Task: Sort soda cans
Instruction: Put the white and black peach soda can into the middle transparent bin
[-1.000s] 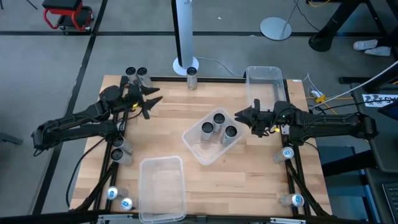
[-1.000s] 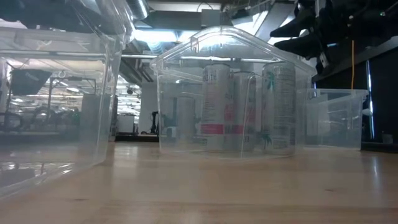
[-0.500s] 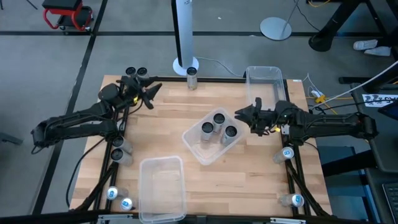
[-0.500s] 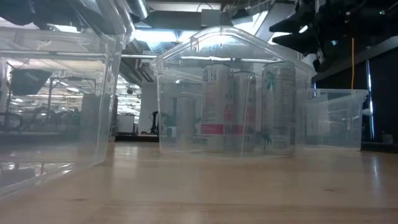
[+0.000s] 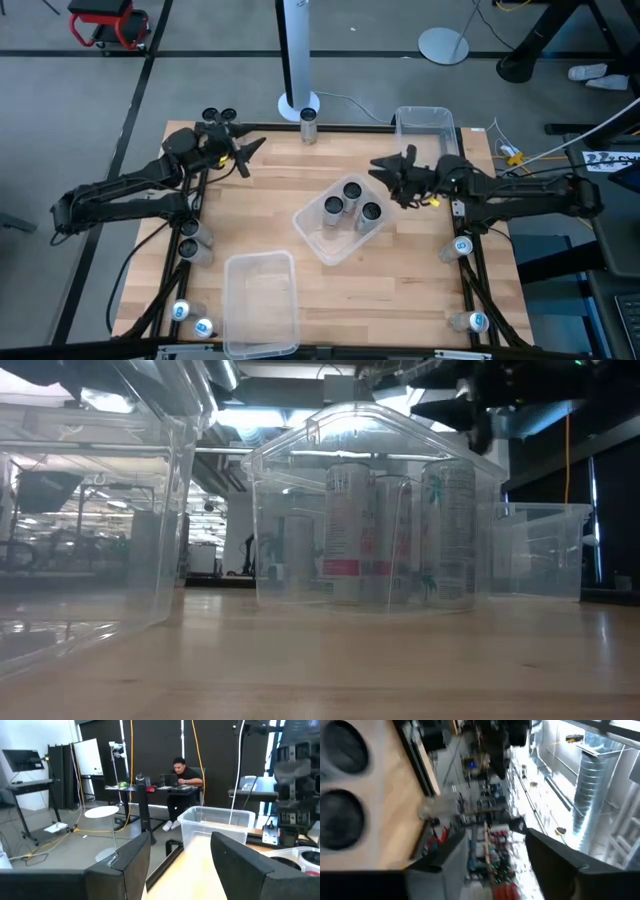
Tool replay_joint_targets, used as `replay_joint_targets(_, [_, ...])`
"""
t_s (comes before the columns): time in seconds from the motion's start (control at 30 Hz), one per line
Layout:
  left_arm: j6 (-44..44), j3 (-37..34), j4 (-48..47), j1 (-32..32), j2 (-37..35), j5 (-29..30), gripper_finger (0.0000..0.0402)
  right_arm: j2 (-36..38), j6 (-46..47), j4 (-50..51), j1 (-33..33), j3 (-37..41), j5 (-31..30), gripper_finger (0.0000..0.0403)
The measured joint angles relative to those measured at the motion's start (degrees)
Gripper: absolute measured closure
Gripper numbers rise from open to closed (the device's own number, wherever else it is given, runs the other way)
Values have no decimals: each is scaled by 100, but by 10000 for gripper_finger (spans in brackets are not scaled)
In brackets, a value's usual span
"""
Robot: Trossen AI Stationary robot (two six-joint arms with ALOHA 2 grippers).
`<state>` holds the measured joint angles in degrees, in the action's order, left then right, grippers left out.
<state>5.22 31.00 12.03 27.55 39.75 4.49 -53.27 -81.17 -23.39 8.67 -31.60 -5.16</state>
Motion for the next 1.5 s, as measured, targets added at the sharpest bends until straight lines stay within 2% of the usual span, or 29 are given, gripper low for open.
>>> replay_joint_targets(0.17, [457, -86, -71, 43, -28, -206, 204, -704, -178, 756, 268, -1047, -690, 136])
replay_joint_targets(0.3, [581, -148, -138, 345, -140, -434, 204, -1366, -184, 1733, 690, -1955, -689, 106])
replay_joint_targets(0.47, [557, -146, -361, 684, -201, -462, 204, -2115, -300, 2055, 1230, -2685, -500, 92])
replay_joint_targets(0.77, [461, -93, -735, 1021, -74, -472, 201, -2713, -593, 2025, 1822, -2881, 25, 91])
replay_joint_targets(0.97, [238, 245, -729, 1277, 189, -406, 172, -2739, -832, 2046, 1878, -2876, 198, 91])
replay_joint_targets(1.13, [14, 917, -1364, 1581, 741, -280, 144, -2739, -1059, 2053, 1875, -2876, 482, 91])
replay_joint_targets(1.33, [76, 2334, -2927, 1858, 1662, 850, 137, -2739, -1116, 2058, 1875, -2874, 629, 91])
replay_joint_targets(1.5, [-52, 3384, -4228, 2183, 2519, 1072, 137, -2739, -1235, 2163, 1875, -2873, 631, 91])
